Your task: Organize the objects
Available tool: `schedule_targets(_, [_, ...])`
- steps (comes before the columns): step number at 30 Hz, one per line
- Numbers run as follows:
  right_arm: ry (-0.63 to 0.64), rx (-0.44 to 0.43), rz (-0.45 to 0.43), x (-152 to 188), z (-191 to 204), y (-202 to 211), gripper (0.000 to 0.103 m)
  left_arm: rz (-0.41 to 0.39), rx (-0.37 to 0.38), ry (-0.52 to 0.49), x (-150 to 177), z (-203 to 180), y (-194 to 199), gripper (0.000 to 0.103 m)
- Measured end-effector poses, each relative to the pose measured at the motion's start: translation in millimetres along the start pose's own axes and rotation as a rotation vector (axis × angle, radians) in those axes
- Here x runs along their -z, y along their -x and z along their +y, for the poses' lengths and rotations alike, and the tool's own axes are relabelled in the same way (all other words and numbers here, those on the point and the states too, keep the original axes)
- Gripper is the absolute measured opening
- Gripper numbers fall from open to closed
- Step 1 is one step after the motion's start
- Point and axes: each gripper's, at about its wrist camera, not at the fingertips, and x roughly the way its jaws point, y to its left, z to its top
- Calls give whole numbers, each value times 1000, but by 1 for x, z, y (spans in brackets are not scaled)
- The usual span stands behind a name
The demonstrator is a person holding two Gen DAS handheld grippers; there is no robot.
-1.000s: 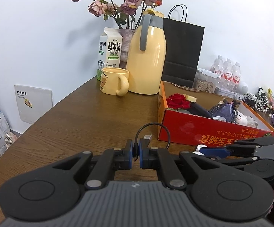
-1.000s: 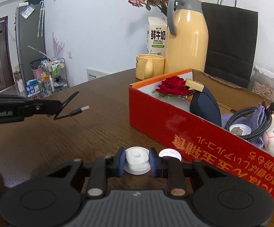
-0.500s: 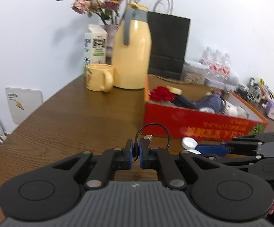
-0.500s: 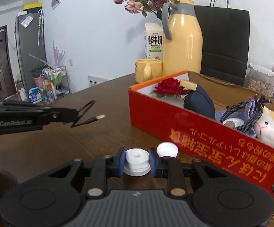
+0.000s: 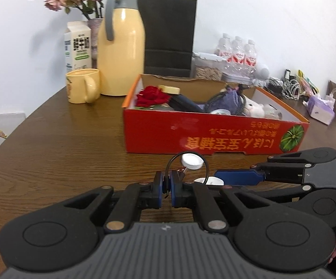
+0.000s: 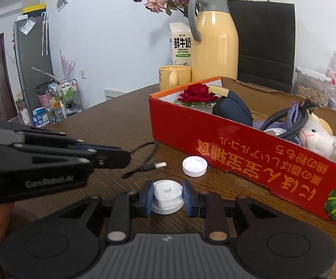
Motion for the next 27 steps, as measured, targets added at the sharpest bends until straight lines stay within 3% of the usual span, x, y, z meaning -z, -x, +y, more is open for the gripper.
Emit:
schedule_targets(13, [-15,-27,-3,6,-7,9,26,47,54,-5,-1,-14,-18,7])
schedule_targets(21, [-73,-7,-37,6,-18,16,25,42,30,6,2,-11,-16,7])
schedule_targets(27, [-69,15,-25,7,-18,14,25,-85,11,-14,-21,-13,9,7])
